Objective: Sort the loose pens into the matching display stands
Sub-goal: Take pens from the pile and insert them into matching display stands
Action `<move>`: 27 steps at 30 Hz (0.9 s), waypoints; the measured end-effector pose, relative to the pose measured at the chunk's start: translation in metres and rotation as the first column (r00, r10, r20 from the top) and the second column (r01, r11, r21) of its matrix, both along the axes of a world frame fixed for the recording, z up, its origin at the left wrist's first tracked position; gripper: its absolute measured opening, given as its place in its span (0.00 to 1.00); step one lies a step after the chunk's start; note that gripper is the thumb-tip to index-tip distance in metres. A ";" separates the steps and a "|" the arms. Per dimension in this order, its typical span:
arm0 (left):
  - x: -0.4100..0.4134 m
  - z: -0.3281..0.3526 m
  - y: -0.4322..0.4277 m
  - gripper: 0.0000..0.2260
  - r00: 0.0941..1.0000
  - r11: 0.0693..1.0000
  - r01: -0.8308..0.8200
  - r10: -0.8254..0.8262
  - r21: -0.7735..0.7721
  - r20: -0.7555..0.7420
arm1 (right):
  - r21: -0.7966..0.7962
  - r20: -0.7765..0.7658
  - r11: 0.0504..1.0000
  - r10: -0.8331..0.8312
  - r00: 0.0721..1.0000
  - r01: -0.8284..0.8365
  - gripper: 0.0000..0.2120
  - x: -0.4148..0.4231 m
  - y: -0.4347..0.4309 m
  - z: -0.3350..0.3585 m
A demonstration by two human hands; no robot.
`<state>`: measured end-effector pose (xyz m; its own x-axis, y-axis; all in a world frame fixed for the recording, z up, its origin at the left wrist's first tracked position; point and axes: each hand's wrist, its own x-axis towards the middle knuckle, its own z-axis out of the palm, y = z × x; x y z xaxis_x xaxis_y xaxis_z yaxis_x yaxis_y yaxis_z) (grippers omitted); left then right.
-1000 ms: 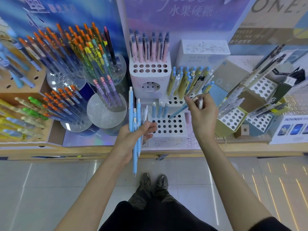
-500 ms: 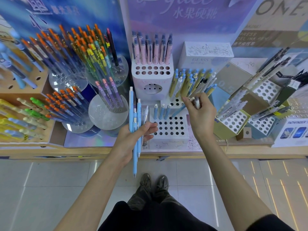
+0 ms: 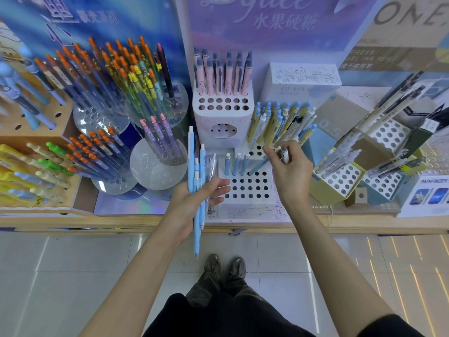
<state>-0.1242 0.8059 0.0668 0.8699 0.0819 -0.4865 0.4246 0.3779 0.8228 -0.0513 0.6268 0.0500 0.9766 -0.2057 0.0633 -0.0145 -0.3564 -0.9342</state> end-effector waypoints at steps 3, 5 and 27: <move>0.000 -0.001 0.000 0.11 1.000 1.000 0.003 -0.003 0.028 -0.006 | -0.028 0.002 0.999 0.025 1.000 -0.025 0.11 0.004 0.004 0.001; 0.000 0.000 0.000 0.10 1.000 0.999 0.010 -0.010 0.046 -0.010 | -0.070 0.019 0.995 0.077 0.997 -0.075 0.13 0.007 0.009 0.004; 0.003 0.002 0.005 0.21 0.999 0.999 0.038 -0.038 0.029 0.001 | -0.185 -0.164 0.942 0.250 0.954 -0.278 0.04 -0.003 0.010 -0.008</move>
<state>-0.1217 0.8105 0.0684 0.8735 0.0625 -0.4827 0.4367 0.3373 0.8340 -0.0538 0.6364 0.0419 0.9961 0.0641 -0.0606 -0.0157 -0.5470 -0.8370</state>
